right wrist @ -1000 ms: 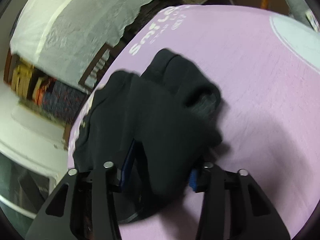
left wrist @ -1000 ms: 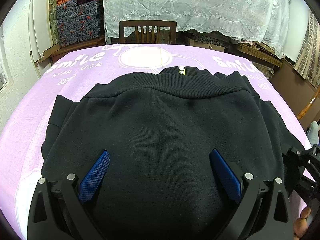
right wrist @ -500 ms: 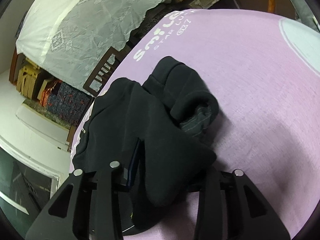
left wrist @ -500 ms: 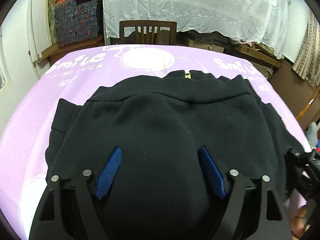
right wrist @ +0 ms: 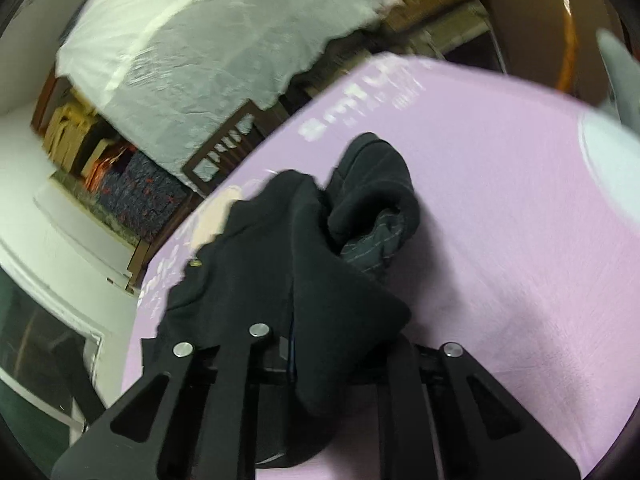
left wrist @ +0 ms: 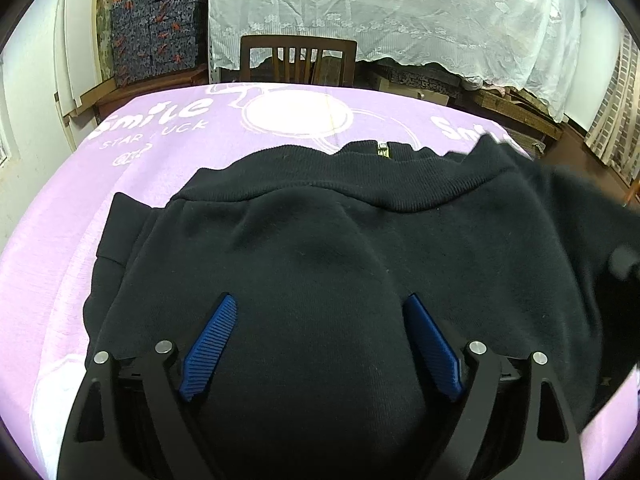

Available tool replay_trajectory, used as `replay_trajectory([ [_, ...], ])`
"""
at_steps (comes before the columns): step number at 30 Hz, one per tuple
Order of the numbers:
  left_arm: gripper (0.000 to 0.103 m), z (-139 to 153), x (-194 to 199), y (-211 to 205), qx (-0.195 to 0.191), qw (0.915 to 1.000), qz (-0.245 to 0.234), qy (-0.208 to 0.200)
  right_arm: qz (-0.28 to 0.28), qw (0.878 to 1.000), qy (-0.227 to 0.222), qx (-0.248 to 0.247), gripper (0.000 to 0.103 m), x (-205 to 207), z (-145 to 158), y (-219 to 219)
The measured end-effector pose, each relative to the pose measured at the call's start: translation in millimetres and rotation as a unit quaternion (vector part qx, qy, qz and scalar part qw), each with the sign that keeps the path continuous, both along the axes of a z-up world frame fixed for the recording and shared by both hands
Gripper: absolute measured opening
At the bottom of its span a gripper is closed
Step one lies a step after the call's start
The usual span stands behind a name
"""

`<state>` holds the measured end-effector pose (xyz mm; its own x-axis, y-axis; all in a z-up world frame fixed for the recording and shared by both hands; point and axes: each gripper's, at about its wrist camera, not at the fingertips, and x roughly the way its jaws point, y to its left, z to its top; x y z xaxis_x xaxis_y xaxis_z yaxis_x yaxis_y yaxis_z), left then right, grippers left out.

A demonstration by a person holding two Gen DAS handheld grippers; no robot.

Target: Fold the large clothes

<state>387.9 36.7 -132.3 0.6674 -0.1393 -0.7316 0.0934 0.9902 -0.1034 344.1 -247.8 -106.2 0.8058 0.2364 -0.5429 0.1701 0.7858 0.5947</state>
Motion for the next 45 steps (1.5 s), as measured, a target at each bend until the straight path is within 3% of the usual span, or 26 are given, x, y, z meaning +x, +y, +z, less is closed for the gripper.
replay_trajectory([
  [4,0.09,1,4,9,-0.019,0.9998,0.0,0.007,0.034,0.997,-0.038,-0.05,0.013,-5,36,38],
  [6,0.09,1,5,16,-0.034,0.9994,-0.001,0.012,0.07,0.989,-0.069,-0.109,0.013,-13,55,76],
  [9,0.09,2,8,26,-0.054,0.9984,-0.006,0.017,0.114,0.978,-0.09,-0.151,0.013,-24,60,115],
  [12,0.089,4,10,37,-0.091,0.9955,-0.009,0.024,0.122,0.978,-0.079,-0.149,0.012,-23,48,121],
  [15,0.089,7,15,61,-0.178,0.9827,-0.018,0.048,0.117,0.98,-0.066,-0.143,0.013,-21,37,117],
  [17,0.088,12,16,80,-0.244,0.9673,-0.023,0.066,0.113,0.983,-0.063,-0.133,0.013,-19,32,113],
  [18,0.088,17,15,85,-0.26,0.9631,-0.026,0.065,0.112,0.983,-0.061,-0.131,0.013,-18,30,111],
  [21,0.088,41,4,86,-0.266,0.9621,-0.052,0.035,0.118,0.979,-0.065,-0.151,0.013,-22,26,112],
  [24,0.093,65,-9,80,-0.294,0.9509,-0.097,0.013,0.124,0.974,-0.072,-0.176,0.013,-26,22,121],
  [29,0.098,71,-12,48,-0.296,0.9436,-0.142,0.04,0.132,0.968,-0.074,-0.201,0.014,-30,16,130],
  [34,0.098,74,6,22,-0.253,0.9506,-0.177,0.036,0.143,0.955,-0.079,-0.246,0.017,-32,12,143],
  [40,0.098,59,18,4,-0.234,0.9472,-0.215,0.044,0.151,0.947,-0.084,-0.27,0.017,-27,10,145],
  [45,0.083,39,29,-1,-0.233,0.9435,-0.227,0.065,0.156,0.932,-0.089,-0.314,0.018,-27,6,156],
])
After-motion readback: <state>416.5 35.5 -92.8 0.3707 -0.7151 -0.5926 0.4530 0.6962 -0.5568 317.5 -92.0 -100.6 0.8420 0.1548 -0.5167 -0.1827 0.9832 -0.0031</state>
